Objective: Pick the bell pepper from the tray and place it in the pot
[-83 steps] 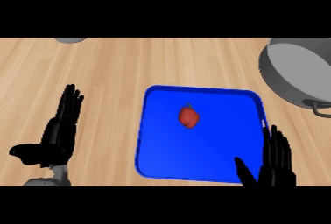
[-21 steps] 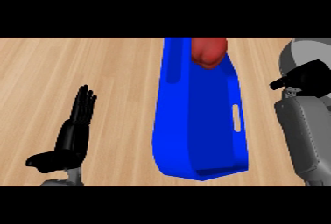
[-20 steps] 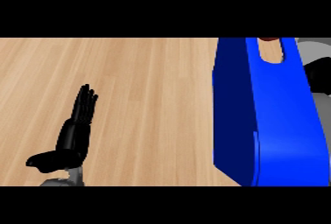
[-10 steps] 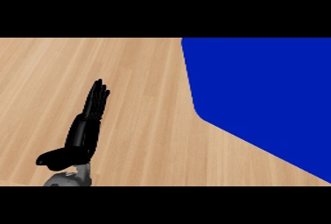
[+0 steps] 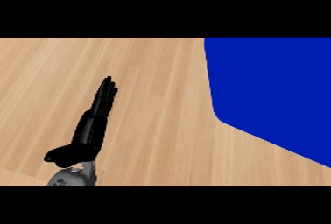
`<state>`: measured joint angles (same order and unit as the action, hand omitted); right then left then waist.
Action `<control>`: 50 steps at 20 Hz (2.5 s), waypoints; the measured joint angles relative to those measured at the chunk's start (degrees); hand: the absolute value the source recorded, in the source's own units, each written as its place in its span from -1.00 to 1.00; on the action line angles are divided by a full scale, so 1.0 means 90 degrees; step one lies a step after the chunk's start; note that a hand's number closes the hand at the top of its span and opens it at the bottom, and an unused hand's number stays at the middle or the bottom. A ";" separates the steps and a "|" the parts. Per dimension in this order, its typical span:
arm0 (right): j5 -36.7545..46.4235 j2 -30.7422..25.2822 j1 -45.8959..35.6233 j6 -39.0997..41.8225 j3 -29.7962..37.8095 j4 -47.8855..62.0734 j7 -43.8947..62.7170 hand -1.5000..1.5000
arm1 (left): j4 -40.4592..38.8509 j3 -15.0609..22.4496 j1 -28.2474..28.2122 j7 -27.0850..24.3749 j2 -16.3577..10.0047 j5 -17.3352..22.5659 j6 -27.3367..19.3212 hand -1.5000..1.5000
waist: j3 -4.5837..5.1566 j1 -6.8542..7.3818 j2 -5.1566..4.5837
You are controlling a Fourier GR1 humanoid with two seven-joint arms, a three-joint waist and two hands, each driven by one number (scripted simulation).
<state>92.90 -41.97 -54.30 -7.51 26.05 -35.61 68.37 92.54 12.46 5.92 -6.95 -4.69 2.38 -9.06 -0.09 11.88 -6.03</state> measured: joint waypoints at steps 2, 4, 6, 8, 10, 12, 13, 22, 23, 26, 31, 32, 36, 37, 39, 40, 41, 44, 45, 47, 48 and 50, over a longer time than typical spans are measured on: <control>0.0201 -0.0113 -0.0087 0.0051 0.0097 0.0175 0.0075 1.00 | -0.0036 0.0019 0.0030 0.0019 0.0012 -0.0012 0.0003 0.00 | -0.0001 0.0011 0.0013; 0.0386 -0.0195 -0.0169 0.0102 0.0198 0.0331 0.0154 1.00 | -0.0063 0.0030 0.0049 0.0037 0.0018 -0.0022 0.0001 0.00 | -0.0003 0.0024 0.0034; 0.0559 -0.0254 -0.0226 0.0134 0.0296 0.0467 0.0217 1.00 | -0.0091 0.0038 0.0067 0.0058 0.0027 -0.0022 0.0004 0.00 | -0.0007 0.0001 0.0061; 0.0733 -0.0290 -0.0270 0.0161 0.0400 0.0580 0.0263 1.00 | -0.0109 0.0046 0.0059 0.0068 0.0063 -0.0025 -0.0024 0.00 | -0.0008 -0.0041 0.0104; 0.0897 -0.0338 -0.0304 0.0184 0.0516 0.0675 0.0289 1.00 | -0.0146 0.0010 0.0061 0.0069 0.0057 -0.0027 -0.0043 0.00 | -0.0010 -0.0082 0.0129; 0.1047 -0.0346 -0.0323 0.0194 0.0647 0.0750 0.0302 1.00 | -0.0155 -0.0007 0.0084 0.0108 0.0061 -0.0030 -0.0065 0.00 | -0.0015 -0.0123 0.0155; 0.1114 -0.0342 -0.0322 0.0202 0.0725 0.0785 0.0307 1.00 | -0.0175 -0.0029 0.0083 0.0112 0.0059 -0.0036 -0.0085 0.00 | -0.0015 -0.0162 0.0173; 0.1412 0.0003 -0.0163 0.0037 0.1630 0.0906 0.0302 1.00 | -0.0320 -0.0184 0.0041 0.0126 0.0076 -0.0024 -0.0198 0.00 | -0.0025 -0.0465 0.0297; 0.1403 0.0054 -0.0126 -0.0007 0.1756 0.0909 0.0300 1.00 | -0.0315 -0.0223 0.0050 0.0145 0.0061 -0.0008 -0.0204 0.00 | -0.0027 -0.0491 0.0309; 0.1337 0.0229 -0.0027 -0.0142 0.2167 0.0925 0.0291 1.00 | -0.0271 -0.0283 0.0016 0.0147 0.0031 0.0005 -0.0220 0.00 | -0.0026 -0.0545 0.0348; 0.1188 0.0519 0.0264 -0.0423 0.2954 0.0862 0.0278 1.00 | -0.0281 -0.0356 -0.0077 0.0109 -0.0014 0.0039 -0.0203 0.00 | -0.0027 -0.0660 0.0376; 0.1143 0.0580 0.0329 -0.0463 0.3150 0.0862 0.0280 -1.00 | -0.0286 -0.0350 -0.0078 0.0101 -0.0002 0.0029 -0.0215 0.00 | -0.0029 -0.0678 0.0372; 0.0985 0.0885 0.0538 -0.0710 0.3854 0.0763 0.0270 -1.00 | -0.0281 -0.0349 -0.0116 0.0075 0.0009 0.0015 -0.0233 0.00 | -0.0029 -0.0725 0.0390; 0.0954 0.0991 0.0546 -0.0812 0.3950 0.0722 0.0243 -1.00 | -0.0313 -0.0345 -0.0150 0.0041 0.0017 0.0017 -0.0225 0.00 | -0.0030 -0.0734 0.0400; 0.0958 0.1216 0.0565 -0.1094 0.4054 0.0570 0.0137 -1.00 | -0.0344 -0.0389 -0.0143 0.0016 0.0011 0.0033 -0.0226 0.00 | -0.0028 -0.0738 0.0414; 0.0997 0.1298 0.0573 -0.1262 0.4068 0.0466 0.0067 -1.00 | -0.0342 -0.0380 -0.0148 0.0012 0.0019 0.0030 -0.0227 0.00 | -0.0028 -0.0727 0.0417; 0.1045 0.1335 0.0572 -0.1448 0.4076 0.0322 -0.0008 -1.00 | -0.0337 -0.0380 -0.0146 0.0025 0.0020 0.0036 -0.0224 0.00 | -0.0029 -0.0717 0.0419; 0.1222 0.1369 0.0594 -0.2192 0.4052 -0.0187 -0.0293 -1.00 | -0.0346 -0.0396 -0.0146 0.0022 -0.0010 0.0049 -0.0190 0.00 | -0.0025 -0.0704 0.0419; 0.1298 0.1384 0.0597 -0.2476 0.4029 -0.0378 -0.0379 -1.00 | -0.0358 -0.0391 -0.0156 0.0012 -0.0006 0.0047 -0.0186 0.00 | -0.0021 -0.0707 0.0424; 0.1401 0.1469 0.0639 -0.3047 0.4060 -0.0740 -0.0527 -1.00 | -0.0362 -0.0388 -0.0159 -0.0010 -0.0007 0.0021 -0.0202 0.00 | -0.0018 -0.0720 0.0434; 0.1450 0.1536 0.0668 -0.3333 0.4098 -0.0891 -0.0573 -1.00 | -0.0365 -0.0399 -0.0146 -0.0003 -0.0015 0.0024 -0.0199 0.00 | -0.0018 -0.0727 0.0434; 0.1536 0.1723 0.0746 -0.3921 0.4222 -0.1197 -0.0619 -1.00 | -0.0366 -0.0404 -0.0179 0.0000 -0.0021 0.0042 -0.0180 0.00 | -0.0017 -0.0737 0.0442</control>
<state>106.72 -26.46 -47.58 -42.79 64.05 -46.39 62.79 89.24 8.82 4.31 -6.95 -4.88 2.75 -10.68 -0.24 5.25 -2.05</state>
